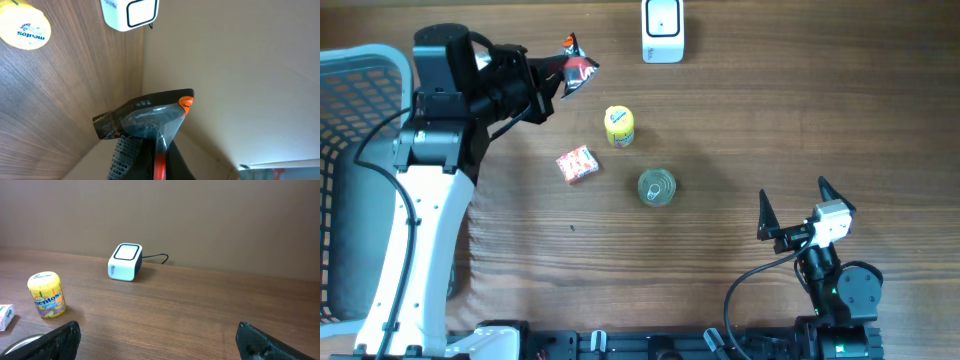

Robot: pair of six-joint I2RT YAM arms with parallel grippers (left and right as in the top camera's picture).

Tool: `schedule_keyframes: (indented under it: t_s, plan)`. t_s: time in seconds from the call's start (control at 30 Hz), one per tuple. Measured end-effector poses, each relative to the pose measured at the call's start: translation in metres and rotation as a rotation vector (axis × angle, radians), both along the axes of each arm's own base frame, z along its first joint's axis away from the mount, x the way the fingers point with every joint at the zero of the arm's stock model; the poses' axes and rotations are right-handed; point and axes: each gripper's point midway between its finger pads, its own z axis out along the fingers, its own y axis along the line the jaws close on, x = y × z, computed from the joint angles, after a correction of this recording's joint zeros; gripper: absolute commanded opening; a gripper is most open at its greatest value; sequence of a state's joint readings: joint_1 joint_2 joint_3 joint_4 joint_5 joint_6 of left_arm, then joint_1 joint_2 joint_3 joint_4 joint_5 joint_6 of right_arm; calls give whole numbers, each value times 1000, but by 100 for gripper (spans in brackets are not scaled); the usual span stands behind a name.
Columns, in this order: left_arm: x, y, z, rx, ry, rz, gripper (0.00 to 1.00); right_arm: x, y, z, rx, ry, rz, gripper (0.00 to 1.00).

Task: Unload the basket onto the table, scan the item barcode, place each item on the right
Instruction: 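Lift the packet and move it toward the white scanner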

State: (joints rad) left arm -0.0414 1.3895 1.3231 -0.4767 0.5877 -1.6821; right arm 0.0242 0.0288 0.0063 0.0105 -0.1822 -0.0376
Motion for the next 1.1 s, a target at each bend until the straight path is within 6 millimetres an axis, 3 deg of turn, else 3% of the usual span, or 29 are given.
schedule_keyframes:
  t_s: [0.27,0.5,0.73,1.1]
  plan:
    - [-14,-2,-18,-111,199,57,4,0,0,0,0,0,0,100]
    - [-27,-16,-14,-275,338,48,4,0,0,0,0,0,0,100]
    - [-40,-32,-4,-344,363,-63,4,0,0,0,0,0,0,100]
    - [-42,-34,-2,-354,365,-82,4,0,0,0,0,0,0,100]
